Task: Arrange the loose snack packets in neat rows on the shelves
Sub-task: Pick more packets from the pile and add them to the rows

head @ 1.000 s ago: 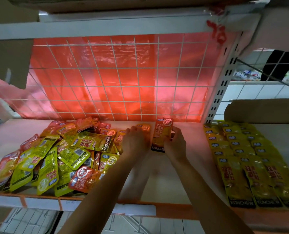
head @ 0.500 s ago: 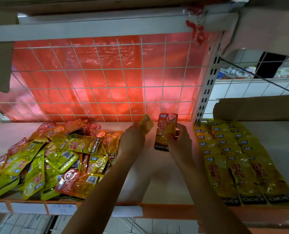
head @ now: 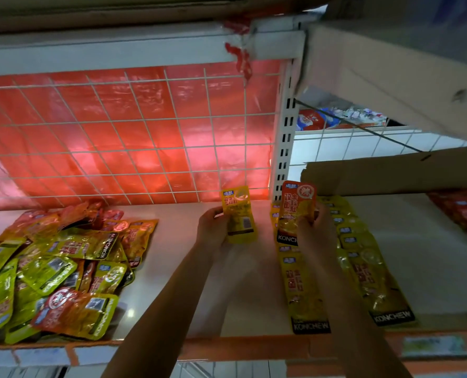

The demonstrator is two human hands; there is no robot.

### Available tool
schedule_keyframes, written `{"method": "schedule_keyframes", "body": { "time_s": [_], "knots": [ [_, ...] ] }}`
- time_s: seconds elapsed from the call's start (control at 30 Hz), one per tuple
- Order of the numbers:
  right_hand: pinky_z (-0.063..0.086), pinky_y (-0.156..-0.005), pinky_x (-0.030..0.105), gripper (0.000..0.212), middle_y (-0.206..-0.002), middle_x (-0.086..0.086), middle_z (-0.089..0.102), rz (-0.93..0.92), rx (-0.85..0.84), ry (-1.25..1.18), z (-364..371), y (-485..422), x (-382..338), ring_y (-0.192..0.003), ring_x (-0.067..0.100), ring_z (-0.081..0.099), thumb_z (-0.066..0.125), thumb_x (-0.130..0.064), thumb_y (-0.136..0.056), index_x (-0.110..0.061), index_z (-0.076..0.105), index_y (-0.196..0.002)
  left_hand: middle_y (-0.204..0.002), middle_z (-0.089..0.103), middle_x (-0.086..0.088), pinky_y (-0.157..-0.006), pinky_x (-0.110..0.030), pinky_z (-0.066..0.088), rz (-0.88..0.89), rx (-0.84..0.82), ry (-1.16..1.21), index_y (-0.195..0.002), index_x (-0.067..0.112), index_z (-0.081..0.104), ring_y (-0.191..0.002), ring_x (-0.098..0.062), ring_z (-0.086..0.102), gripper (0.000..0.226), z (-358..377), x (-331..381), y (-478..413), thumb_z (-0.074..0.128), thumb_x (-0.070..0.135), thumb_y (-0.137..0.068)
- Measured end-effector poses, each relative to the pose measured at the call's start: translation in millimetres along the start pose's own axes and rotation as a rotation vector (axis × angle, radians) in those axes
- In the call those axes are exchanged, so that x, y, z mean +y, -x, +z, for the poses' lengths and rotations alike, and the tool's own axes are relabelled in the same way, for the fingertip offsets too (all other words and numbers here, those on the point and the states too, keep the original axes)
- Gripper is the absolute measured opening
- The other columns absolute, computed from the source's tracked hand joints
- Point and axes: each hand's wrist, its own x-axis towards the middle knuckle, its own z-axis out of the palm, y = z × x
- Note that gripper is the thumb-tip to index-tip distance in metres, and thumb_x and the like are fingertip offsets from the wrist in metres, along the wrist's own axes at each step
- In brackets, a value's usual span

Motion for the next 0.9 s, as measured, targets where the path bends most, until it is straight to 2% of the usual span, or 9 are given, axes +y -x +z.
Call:
{"method": "schedule_keyframes", "body": {
  "time_s": [0.1,0.2,0.3,0.43,0.5,0.6,0.73,0.8,0.9],
  "knots": [
    [0.047,-0.074,0.037,0.034,-0.107,0.007,0.063,0.022,-0.003,-0.027,-15,-7,5,-0.093,0.025,0.06,0.05,-0.014,-0.093,-0.012,0.049,-0.127,-0.076,0.066,-0.01,-0.062,-0.037,0.057,-0.081,-0.069,0.218,-0.095,0.01,0.063,-0.061,-0.022,0.065,0.025,15,4,6,0.043,-0.005,-0.093],
    [0.047,-0.071,0.036,0.037,-0.108,0.01,0.062,0.042,-0.013,-0.037,-26,-13,9,-0.09,0.025,0.06,0.049,-0.006,-0.09,-0.011,0.049,-0.127,-0.059,0.052,-0.002,-0.048,-0.022,0.045,-0.137,-0.121,0.285,-0.076,0.016,0.057,-0.041,-0.011,0.051,0.024,26,8,11,0.047,0.02,-0.098],
    [0.046,-0.066,0.031,0.038,-0.107,0.008,0.062,0.038,-0.012,-0.04,-33,-16,13,-0.086,0.023,0.061,0.05,-0.007,-0.091,-0.012,0.048,-0.128,-0.061,0.044,0.003,-0.052,-0.025,0.039,-0.173,-0.143,0.212,-0.086,0.014,0.056,-0.048,-0.009,0.042,0.03,33,9,10,0.066,0.042,-0.087],
    [0.037,-0.051,0.022,0.038,-0.097,0.0,0.06,0.032,-0.005,-0.041,-40,-19,19,-0.07,0.004,0.055,0.049,-0.006,-0.091,-0.012,0.049,-0.128,-0.088,0.055,-0.005,-0.061,-0.025,0.05,-0.204,-0.217,0.288,-0.102,0.008,0.056,-0.072,-0.015,0.056,0.016,42,8,8,0.062,0.019,-0.091],
    [0.037,-0.049,0.024,0.038,-0.094,0.0,0.06,0.036,0.001,-0.039,-44,-20,21,-0.067,0.006,0.056,0.049,-0.006,-0.091,-0.012,0.048,-0.129,-0.083,0.061,-0.005,-0.061,-0.026,0.052,-0.196,-0.238,0.351,-0.098,0.008,0.057,-0.071,-0.016,0.063,0.008,47,9,7,0.053,0.015,-0.096],
    [0.034,-0.047,0.018,0.038,-0.096,-0.003,0.059,0.044,0.011,-0.035,-51,-22,23,-0.067,0.001,0.054,0.049,-0.007,-0.092,-0.015,0.047,-0.129,-0.073,0.065,-0.006,-0.069,-0.031,0.051,-0.134,-0.202,0.18,-0.087,0.009,0.063,-0.066,-0.018,0.063,0.011,51,9,2,0.054,0.01,-0.092],
    [0.035,-0.05,0.016,0.041,-0.1,-0.002,0.06,0.033,-0.004,-0.028,-59,-24,23,-0.069,-0.002,0.053,0.048,-0.005,-0.091,-0.016,0.048,-0.131,-0.081,0.071,-0.008,-0.079,-0.037,0.052,0.03,-0.103,-0.217,-0.078,0.014,0.068,-0.082,-0.028,0.068,0.006,46,6,-7,0.065,0.012,-0.082],
    [0.034,-0.05,0.014,0.039,-0.096,-0.005,0.058,0.035,-0.003,-0.006,-62,-25,23,-0.067,-0.003,0.051,0.049,-0.009,-0.093,-0.016,0.05,-0.132,-0.088,0.072,-0.006,-0.084,-0.039,0.056,0.12,-0.027,-0.384,-0.082,0.019,0.067,-0.085,-0.025,0.069,0.003,43,6,-13,0.07,0.019,-0.081],
    [0.039,-0.056,0.02,0.036,-0.101,-0.001,0.063,0.028,-0.007,0.008,-64,-25,22,-0.071,0.001,0.054,0.048,-0.013,-0.095,-0.015,0.051,-0.131,-0.099,0.071,-0.005,-0.083,-0.035,0.053,0.18,0.021,-0.632,-0.105,0.016,0.066,-0.091,-0.023,0.066,0.029,39,4,-23,0.073,0.031,-0.082]
  ]
}}
